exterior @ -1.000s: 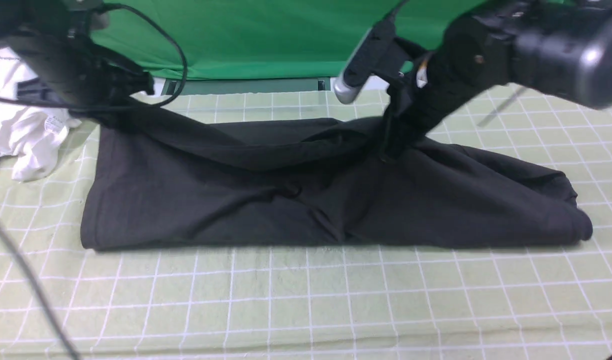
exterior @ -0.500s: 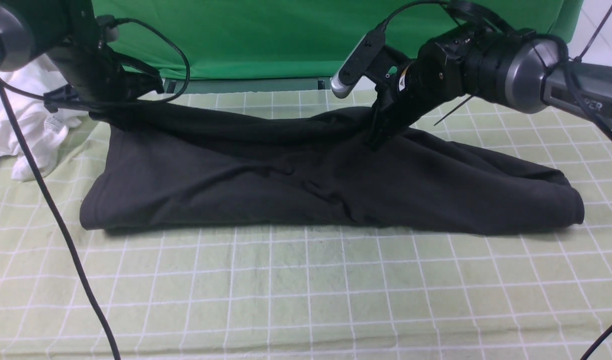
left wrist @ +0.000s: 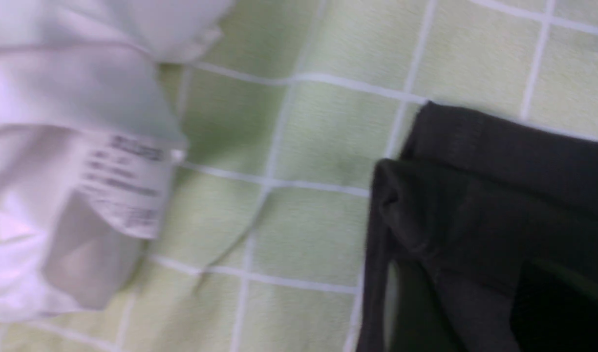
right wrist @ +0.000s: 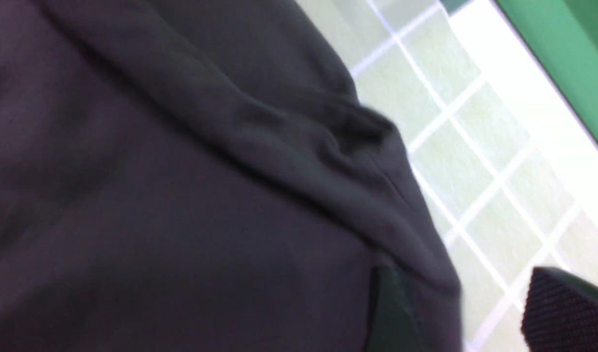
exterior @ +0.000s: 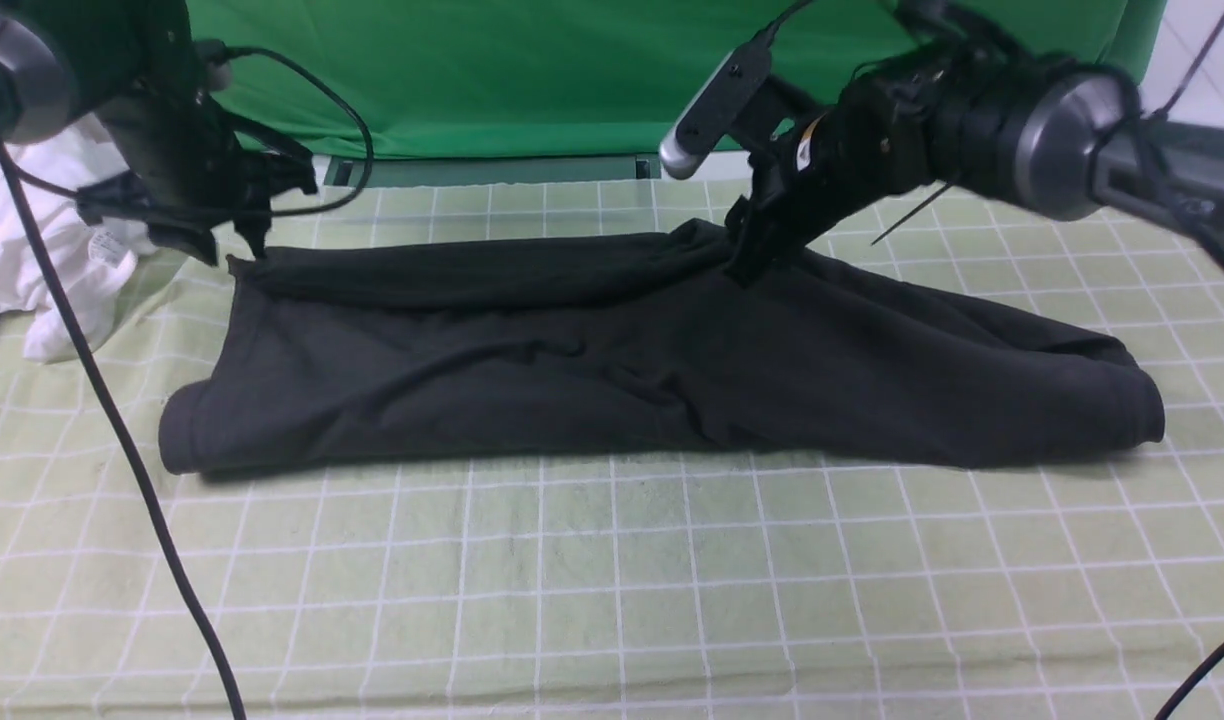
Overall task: Fold a long-sleeved shirt over a green coffee tablecloth.
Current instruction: 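Fold the black garment in half by bringing its near edge over to the far edge, then pull the folded dark garment lengthwise by its ends to straighten it flat on the table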
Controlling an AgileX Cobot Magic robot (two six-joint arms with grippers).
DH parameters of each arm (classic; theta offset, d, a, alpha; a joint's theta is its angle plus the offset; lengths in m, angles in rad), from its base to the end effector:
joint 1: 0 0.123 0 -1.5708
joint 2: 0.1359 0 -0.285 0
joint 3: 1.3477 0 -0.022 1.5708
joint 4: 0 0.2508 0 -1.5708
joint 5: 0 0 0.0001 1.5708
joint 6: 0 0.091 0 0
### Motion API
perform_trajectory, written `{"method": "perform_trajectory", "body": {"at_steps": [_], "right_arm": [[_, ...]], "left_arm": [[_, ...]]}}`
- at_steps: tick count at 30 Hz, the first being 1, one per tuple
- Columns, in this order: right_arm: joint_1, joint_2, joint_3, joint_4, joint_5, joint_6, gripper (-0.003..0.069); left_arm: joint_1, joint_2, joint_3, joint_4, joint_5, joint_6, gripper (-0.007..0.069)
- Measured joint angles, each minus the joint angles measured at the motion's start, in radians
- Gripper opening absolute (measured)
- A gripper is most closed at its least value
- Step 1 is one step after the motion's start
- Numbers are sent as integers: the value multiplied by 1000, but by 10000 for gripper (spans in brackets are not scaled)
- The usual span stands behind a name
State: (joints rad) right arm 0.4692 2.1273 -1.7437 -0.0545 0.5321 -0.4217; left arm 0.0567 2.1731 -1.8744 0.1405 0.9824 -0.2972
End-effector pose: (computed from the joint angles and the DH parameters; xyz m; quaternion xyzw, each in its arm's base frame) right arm 0.4379 0.2192 0.2231 -0.4166 0.8334 -0.0128 0.3630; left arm 0.4738 0.0375 0.2187 -0.1456 0.9694 0.0418 0.1933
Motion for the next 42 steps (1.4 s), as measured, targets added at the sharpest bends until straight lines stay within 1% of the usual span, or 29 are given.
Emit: {"method": "perform_trajectory", "body": {"at_steps": [2,4,5,6,7,8,10,11,13,14,15,17,21,23,26,27,28,29,30,32,34,36,37,38,42], "right_arm": [[0,-65,0,-1,85,10,335],[0,-97,0,-1,134,15,290],[-2,-119,0,-1,154,18,263],[-3,-134,0,-1,179,20,220],[-6,-162,-1,-1,209,21,142],[-12,-186,-1,1,229,24,76],[-29,-219,-1,3,249,29,20],[-38,-229,-1,4,257,37,9],[-54,-238,-1,4,279,54,0],[-57,-238,-1,4,281,54,0],[-64,-239,-1,4,301,57,-1],[-65,-239,-1,4,313,58,-2],[-66,-239,0,7,324,68,-4],[-66,-239,0,8,325,73,-5],[-67,-239,0,14,332,75,-4],[-67,-239,0,16,337,75,-4],[-67,-239,0,19,348,75,-4],[-67,-239,0,19,351,75,-4],[-67,-239,0,19,366,75,-4],[-67,-239,0,19,400,75,-4],[-67,-239,0,19,427,74,-4],[-69,-239,0,18,459,73,-4],[-73,-239,0,18,480,73,-4],[-80,-239,0,18,495,73,-5],[-133,-239,0,21,556,74,-5]], "left_arm": [[2,-10,-77,-17,84,0,388],[1,-18,-117,-64,138,32,394],[-4,-22,-135,-102,168,58,384],[-8,-25,-146,-132,183,78,377],[-20,-27,-154,-168,196,117,347],[-50,-30,-159,-222,210,164,295],[-117,-23,-158,-250,209,209,168],[-144,-17,-157,-256,203,227,120],[-217,12,-156,-268,178,254,37],[-217,16,-156,-270,178,254,37],[-263,49,-156,-276,154,274,18],[-310,91,-155,-276,129,283,11],[-357,170,-149,-263,68,291,10],[-362,194,-148,-252,25,279,10],[-358,211,-149,-204,-99,212,11],[-355,214,-149,-193,-113,201,11],[-346,222,-149,-163,-167,185,11],[-345,222,-149,-159,-174,183,11],[-333,227,-150,-140,-225,171,11],[-305,233,-173,-134,-258,160,11],[-282,235,-204,-147,-239,155,11],[-248,235,-269,-179,-143,151,11],[-233,234,-315,-198,-59,167,11],[-221,231,-339,-211,-12,188,11],[-205,193,-386,-234,136,252,11]]}}
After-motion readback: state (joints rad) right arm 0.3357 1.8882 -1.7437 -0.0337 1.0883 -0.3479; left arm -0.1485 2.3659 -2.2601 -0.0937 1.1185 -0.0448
